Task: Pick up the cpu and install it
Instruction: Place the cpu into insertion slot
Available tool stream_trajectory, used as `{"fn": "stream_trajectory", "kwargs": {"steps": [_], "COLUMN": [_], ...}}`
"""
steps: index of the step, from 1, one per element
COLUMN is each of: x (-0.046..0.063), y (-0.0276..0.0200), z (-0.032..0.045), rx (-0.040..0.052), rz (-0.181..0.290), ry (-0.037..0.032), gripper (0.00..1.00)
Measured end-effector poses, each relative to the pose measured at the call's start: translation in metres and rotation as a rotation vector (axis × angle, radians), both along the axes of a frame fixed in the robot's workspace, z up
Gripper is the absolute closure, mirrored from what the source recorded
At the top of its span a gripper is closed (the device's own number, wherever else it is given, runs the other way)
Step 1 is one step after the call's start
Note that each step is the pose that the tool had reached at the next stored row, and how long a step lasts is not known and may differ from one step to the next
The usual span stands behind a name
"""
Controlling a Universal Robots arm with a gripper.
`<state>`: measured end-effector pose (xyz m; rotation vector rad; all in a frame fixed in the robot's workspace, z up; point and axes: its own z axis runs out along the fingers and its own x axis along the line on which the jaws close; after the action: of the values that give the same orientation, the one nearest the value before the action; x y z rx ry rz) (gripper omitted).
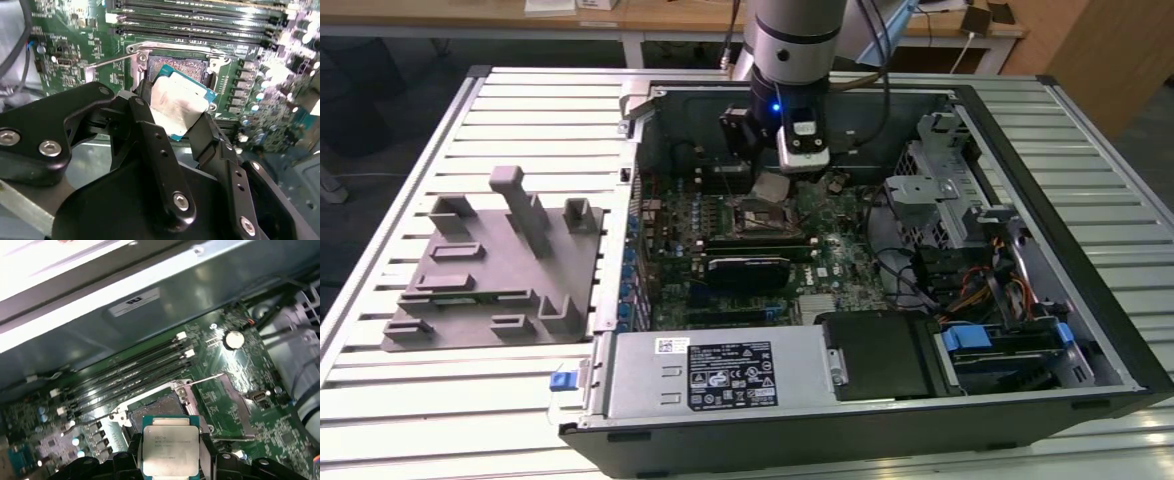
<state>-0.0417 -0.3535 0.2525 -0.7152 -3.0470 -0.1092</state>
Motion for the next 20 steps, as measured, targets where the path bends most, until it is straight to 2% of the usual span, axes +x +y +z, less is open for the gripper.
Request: {"fn": "stream_trajectory", "kwargs": {"steps": [20], "x": [0.0000], "y": [0.0000], "z": [-0.0002], "rx": [0.0000], "rz": [-0.364], "ry": [0.0000], "gripper": [0.46]}}
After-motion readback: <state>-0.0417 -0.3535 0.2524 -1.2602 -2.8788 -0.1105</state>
